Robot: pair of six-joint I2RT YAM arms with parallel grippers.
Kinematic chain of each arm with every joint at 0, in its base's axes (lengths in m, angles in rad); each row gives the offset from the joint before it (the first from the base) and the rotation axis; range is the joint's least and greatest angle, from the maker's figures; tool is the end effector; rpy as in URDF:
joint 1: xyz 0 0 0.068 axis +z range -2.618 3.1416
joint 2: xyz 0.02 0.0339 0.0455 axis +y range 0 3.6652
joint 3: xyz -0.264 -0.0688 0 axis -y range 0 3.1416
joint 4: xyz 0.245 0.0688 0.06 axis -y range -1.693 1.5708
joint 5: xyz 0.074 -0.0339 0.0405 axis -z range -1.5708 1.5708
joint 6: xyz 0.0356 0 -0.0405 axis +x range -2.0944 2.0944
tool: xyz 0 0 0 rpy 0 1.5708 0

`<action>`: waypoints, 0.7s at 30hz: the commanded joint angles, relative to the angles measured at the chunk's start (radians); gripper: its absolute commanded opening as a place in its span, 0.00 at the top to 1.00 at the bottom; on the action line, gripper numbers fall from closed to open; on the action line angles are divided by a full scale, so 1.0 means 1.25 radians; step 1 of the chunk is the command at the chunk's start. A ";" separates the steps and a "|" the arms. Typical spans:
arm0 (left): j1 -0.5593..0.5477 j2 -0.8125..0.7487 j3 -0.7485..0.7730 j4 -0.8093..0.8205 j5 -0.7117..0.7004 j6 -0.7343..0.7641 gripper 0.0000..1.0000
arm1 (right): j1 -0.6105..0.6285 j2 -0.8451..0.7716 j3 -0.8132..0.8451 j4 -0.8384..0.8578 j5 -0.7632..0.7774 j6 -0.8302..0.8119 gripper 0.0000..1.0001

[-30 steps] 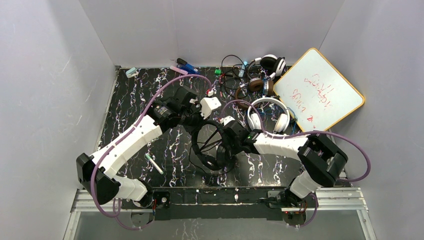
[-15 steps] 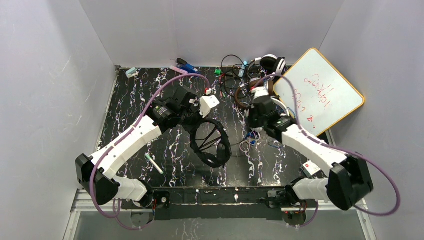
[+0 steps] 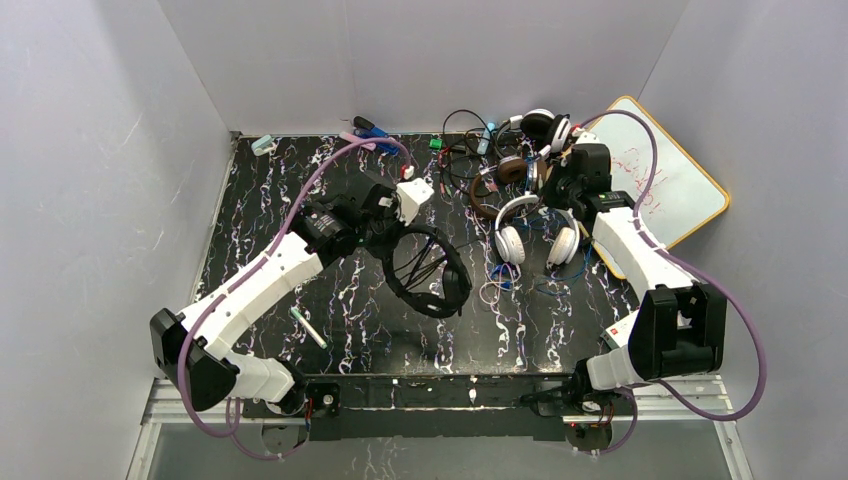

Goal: Wrap the headphones
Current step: Wrap the headphones cable around the headphones.

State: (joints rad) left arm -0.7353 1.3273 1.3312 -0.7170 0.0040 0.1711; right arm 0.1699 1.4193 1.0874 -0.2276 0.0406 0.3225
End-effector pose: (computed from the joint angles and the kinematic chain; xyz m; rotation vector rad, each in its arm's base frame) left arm 0.2105 -0.1906 0.3590 1.0098 2.0686 -0.2974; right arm 0.3198 0.0534 0.2932 0.1871 2.1316 0.2466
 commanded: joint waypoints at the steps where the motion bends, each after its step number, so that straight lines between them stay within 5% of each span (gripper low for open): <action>1: -0.002 -0.037 0.051 0.002 -0.147 -0.117 1.00 | -0.014 0.006 0.057 0.029 -0.070 -0.002 0.99; 9: 0.002 -0.046 0.090 0.044 -0.404 -0.370 1.00 | -0.015 0.000 -0.002 0.056 -0.178 0.010 0.99; 16: 0.004 -0.028 0.162 0.005 -0.379 -0.380 1.00 | 0.000 0.006 0.001 0.047 -0.350 0.027 0.99; 21: 0.004 -0.026 0.225 -0.040 -0.398 -0.406 1.00 | 0.015 -0.005 -0.021 0.056 -0.336 0.039 0.99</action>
State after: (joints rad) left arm -0.7322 1.3262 1.5265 -0.7399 -0.4477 -0.2714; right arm 0.1780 1.4315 1.0855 -0.2035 -0.3382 0.3500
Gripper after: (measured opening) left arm 0.108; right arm 0.034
